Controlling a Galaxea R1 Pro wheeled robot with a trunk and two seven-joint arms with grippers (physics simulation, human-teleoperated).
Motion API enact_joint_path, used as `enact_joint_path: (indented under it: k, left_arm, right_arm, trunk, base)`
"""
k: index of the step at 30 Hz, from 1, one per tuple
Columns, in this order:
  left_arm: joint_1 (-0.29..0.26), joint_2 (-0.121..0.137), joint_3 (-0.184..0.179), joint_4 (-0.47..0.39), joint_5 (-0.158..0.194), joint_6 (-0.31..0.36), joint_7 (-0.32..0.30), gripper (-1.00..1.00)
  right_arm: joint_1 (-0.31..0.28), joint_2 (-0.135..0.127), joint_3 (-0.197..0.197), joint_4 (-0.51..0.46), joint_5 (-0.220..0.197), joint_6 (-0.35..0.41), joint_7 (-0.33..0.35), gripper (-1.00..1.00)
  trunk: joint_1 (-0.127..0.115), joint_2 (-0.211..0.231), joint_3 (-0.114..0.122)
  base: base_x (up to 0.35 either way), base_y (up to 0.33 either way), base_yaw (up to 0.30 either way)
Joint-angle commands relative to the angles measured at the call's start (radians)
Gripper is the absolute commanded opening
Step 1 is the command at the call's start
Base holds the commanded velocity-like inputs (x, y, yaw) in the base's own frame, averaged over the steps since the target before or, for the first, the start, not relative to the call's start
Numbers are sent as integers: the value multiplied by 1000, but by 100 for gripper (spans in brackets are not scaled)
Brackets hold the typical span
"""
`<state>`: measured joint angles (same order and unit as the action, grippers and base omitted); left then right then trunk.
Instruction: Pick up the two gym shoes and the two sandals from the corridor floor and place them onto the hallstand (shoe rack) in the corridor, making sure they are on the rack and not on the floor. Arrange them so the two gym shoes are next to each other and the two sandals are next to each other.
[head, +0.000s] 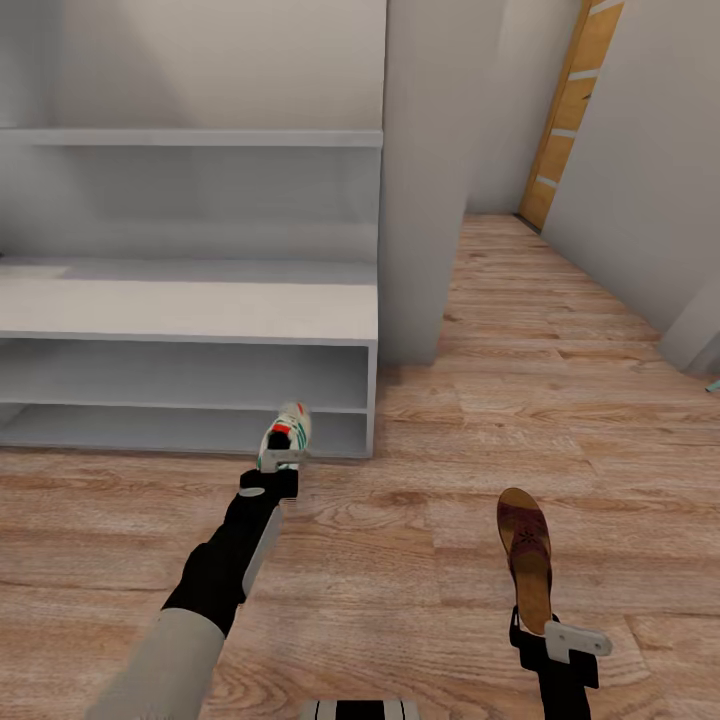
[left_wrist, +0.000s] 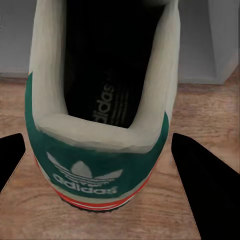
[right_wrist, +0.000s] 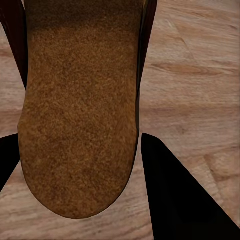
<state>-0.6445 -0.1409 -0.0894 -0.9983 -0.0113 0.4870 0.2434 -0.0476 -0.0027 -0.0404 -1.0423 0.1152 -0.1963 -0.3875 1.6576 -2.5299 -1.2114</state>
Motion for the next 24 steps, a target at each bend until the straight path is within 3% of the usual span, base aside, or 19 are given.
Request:
enact_joint_path:
  k: [1, 12, 15, 17, 24]
  left_arm:
    - [-7, 0, 1, 0, 1, 3, 1, -100]
    - [-66, 0, 7, 22, 3, 44, 3, -100]
    - [-73, 0, 9, 32, 23, 50, 3, -100]
    - [-85, 3, 11, 42, 60, 60, 3, -100]
    - [-106, 4, 13, 69, 87, 88, 4, -100]
  right_arm:
    - [0, 0, 0, 0, -3, -2, 1, -100]
    - [0, 2, 7, -1, -2, -2, 0, -100]
    - [0, 3, 8, -1, -2, -2, 1, -100]
    - [0, 4, 9, 0, -2, -2, 1, -100]
    - [1, 4, 10, 1, -2, -1, 2, -100]
  trunk:
    - [0, 0, 0]
    - [0, 0, 0]
    - [0, 0, 0]
    - [0, 0, 0]
    - [0, 0, 0]
  base:
    - [0, 0, 0]
    - [0, 0, 0]
    - [0, 0, 0]
    - [0, 0, 0]
    - [0, 0, 0]
